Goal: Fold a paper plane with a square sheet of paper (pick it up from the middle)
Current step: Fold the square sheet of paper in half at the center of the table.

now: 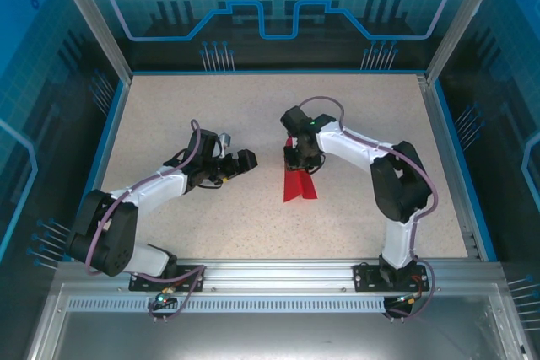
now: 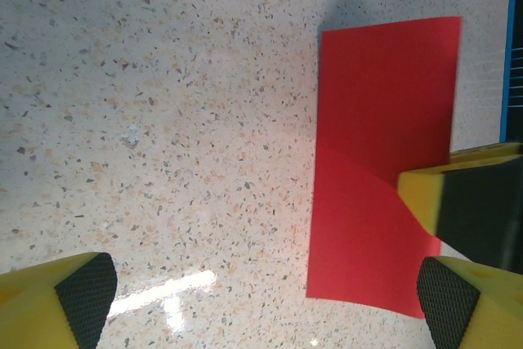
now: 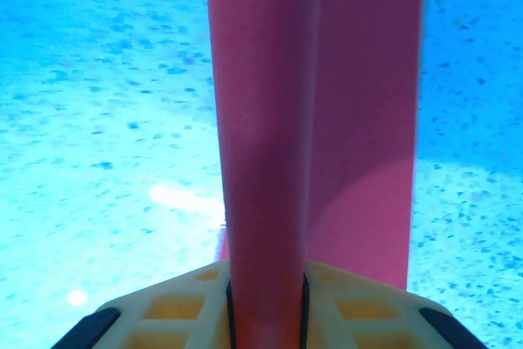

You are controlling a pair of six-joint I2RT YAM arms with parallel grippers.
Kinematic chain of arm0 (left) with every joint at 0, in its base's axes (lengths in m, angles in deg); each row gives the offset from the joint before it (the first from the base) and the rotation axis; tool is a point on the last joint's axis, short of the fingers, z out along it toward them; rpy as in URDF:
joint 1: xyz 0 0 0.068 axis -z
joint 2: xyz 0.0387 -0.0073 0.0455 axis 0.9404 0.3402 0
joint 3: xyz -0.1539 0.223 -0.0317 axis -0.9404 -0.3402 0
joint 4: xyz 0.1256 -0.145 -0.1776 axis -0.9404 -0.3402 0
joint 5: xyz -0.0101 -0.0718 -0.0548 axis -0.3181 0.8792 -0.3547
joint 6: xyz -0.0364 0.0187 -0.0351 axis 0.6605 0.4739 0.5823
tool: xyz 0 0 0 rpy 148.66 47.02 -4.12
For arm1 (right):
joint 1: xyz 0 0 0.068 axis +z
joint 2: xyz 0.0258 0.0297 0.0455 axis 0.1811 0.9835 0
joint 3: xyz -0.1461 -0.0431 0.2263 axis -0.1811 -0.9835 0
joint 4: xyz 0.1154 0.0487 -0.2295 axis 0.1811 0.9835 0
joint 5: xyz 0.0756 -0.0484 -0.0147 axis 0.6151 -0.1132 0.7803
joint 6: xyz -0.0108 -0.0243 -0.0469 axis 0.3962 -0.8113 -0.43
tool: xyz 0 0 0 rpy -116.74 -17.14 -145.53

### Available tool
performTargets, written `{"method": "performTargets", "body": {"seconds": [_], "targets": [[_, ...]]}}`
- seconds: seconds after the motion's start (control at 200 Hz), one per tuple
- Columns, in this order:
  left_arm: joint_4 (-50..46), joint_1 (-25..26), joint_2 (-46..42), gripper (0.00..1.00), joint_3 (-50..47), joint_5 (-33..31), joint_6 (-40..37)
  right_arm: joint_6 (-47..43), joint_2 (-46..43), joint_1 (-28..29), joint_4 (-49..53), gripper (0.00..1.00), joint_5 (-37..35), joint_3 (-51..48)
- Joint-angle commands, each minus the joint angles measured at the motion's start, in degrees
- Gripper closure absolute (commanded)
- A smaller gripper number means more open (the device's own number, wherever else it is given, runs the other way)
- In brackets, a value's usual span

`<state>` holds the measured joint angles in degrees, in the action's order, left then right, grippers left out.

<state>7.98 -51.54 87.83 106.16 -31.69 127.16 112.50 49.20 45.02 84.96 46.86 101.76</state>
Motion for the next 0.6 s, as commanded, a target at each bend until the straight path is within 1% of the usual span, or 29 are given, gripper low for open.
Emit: {"method": "performTargets", "body": {"seconds": [0.0,0.105,0.185,0.245,0.305,0.435,0.5,0.59], "targets": [[-1.24,0.6,-1.78,0.01,0.96,-0.37,-0.91,1.85,-4.31,-2.35,-5.61,0.74,11.61,-2.28],[-1.16,0.59,-2.08,0.01,1.13,-0.32,-0.65,7.5,-8.25,-5.01,-17.46,0.71,25.72,-7.02],[-0.97,0.59,-2.26,0.02,1.46,-0.19,-0.21,12.39,-10.05,-6.7,-26.15,0.7,31.86,-10.16],[-0.72,0.59,-2.26,0.02,1.85,0.22,0.05,15.05,-10.41,-8.01,-30.27,0.69,34.16,-12.16],[-0.44,0.75,-2.05,0.02,2.36,0.75,0.1,16.83,-10.04,-9.24,-33.06,0.68,34.87,-14.36],[-0.79,1.59,-0.51,0.02,4.35,1.66,-0.4,18.47,-7.76,-10.96,-35.91,0.68,33.78,-19.33],[-0.84,2.28,0.43,0.01,5.26,2.07,-0.47,17.7,-6.81,-11.13,-35.82,0.67,32.25,-21.4],[-0.76,3.62,1.69,0.02,6.22,2.09,-0.59,15.34,-6.06,-11.52,-33.25,0.65,29.75,-22.96]]}}
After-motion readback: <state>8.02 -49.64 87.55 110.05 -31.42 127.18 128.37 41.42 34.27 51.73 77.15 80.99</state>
